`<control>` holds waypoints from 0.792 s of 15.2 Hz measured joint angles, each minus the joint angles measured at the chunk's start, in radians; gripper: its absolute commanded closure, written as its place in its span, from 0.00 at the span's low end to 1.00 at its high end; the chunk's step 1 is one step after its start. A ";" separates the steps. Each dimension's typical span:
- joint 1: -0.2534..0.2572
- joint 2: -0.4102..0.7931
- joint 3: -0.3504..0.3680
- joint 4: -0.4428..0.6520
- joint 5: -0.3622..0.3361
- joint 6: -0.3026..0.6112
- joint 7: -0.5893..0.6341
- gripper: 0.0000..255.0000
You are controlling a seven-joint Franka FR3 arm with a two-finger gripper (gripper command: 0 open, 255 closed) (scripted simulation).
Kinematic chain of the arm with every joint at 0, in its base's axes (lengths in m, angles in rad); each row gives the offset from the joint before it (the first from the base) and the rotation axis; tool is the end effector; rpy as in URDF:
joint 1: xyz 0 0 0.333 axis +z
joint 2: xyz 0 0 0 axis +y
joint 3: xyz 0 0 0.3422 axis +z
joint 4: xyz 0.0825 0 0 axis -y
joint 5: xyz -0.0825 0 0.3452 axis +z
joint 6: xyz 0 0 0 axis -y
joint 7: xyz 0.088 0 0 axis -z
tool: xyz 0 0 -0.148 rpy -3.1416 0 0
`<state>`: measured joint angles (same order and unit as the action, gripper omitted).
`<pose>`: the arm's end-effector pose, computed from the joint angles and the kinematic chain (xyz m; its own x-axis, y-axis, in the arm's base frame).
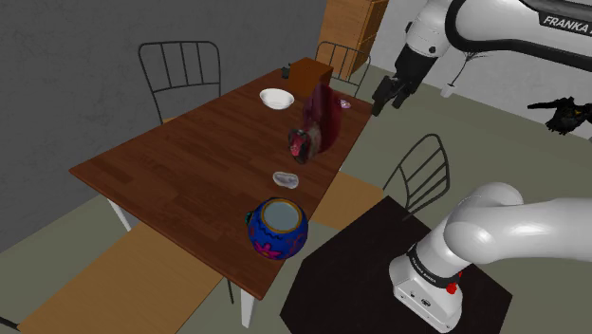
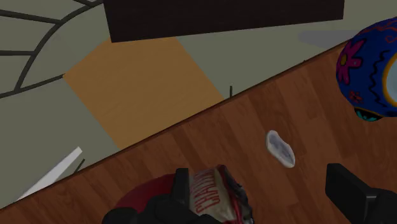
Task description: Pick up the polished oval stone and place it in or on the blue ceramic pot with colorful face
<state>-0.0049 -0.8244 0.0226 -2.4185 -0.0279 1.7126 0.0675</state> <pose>0.2567 0.0028 0.5638 0.9914 -0.0511 0.1207 -0.0559 -0.9978 0.0364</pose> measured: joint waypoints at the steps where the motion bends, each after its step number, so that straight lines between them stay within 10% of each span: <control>1: 0.000 0.000 0.000 0.000 0.000 0.000 0.000 0.00; 12: 0.079 0.259 -0.089 -0.109 0.026 0.352 -0.226 0.00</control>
<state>0.0744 -0.5658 -0.0662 -2.5276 -0.0023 2.0650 -0.1589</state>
